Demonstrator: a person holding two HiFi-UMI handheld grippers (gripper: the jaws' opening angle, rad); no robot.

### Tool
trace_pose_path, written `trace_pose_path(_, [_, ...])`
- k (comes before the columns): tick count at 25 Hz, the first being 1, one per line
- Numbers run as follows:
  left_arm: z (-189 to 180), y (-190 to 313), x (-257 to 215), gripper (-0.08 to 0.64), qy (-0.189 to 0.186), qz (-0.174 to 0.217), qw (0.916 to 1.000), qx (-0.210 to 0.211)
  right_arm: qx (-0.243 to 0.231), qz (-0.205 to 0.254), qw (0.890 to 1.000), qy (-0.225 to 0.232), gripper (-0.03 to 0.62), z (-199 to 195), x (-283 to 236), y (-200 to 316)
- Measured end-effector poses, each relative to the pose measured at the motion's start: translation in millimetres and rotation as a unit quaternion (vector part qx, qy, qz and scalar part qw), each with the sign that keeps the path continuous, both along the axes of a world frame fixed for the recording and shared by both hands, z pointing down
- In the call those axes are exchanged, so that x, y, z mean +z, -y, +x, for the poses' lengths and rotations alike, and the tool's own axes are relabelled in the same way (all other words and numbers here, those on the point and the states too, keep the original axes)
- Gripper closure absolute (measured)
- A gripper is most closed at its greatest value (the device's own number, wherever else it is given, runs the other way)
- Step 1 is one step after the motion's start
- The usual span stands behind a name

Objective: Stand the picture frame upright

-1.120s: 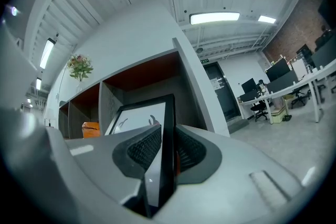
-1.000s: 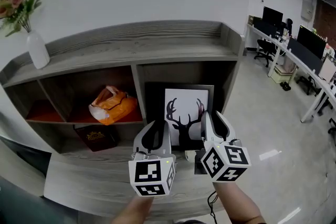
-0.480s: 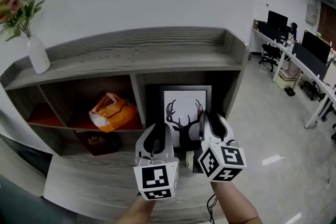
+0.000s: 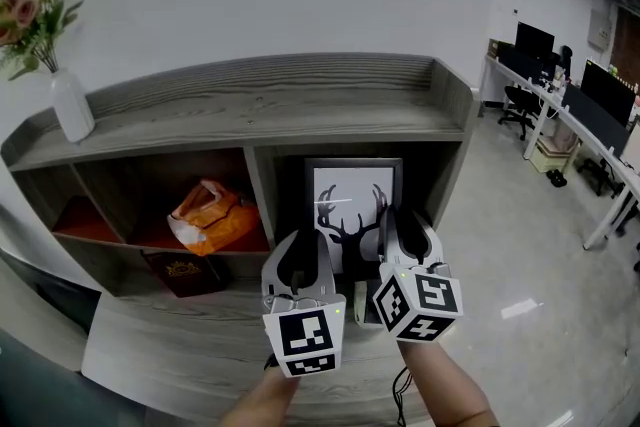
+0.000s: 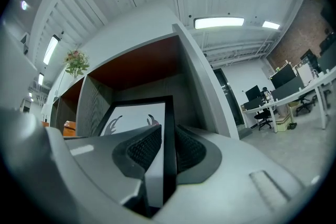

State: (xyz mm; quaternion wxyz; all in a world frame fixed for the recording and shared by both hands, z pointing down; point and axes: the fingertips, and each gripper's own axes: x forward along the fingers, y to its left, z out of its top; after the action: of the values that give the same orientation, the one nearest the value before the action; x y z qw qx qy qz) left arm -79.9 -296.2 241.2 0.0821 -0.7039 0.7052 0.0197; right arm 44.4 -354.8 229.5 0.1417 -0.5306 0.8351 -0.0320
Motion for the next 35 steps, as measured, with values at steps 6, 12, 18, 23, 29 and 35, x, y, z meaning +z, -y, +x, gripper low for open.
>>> trace_pose_path(6, [1, 11, 0, 0.497, 0.012, -0.004, 0.9999, -0.009, 0.005, -0.008, 1.0, 0.013, 0.525, 2, 2, 11])
trace_pose_path(12, [-5, 19, 0, 0.499, 0.004, -0.006, 0.9997, -0.023, 0.01, -0.006, 1.0, 0.022, 0.525, -3, -2, 18])
trace_pose_path(18, [-8, 24, 1, 0.499, 0.018, -0.004, 0.9991, -0.038, 0.017, -0.007, 1.0, 0.02, 0.524, -9, 3, 27])
trace_pose_path(23, [-7, 28, 3, 0.499, 0.023, -0.007, 0.9988, -0.044, 0.024, 0.002, 1.0, 0.011, 0.525, -9, 3, 31])
trace_pose_path(29, [-6, 33, 7, 0.495, 0.049, -0.01, 0.9966, -0.065, 0.041, 0.022, 0.999, 0.004, 0.525, -8, 1, 32])
trace_pose_path(35, [-5, 39, 8, 0.495, 0.037, -0.01, 0.9969, -0.069, 0.061, 0.049, 0.997, -0.004, 0.525, -7, -3, 33])
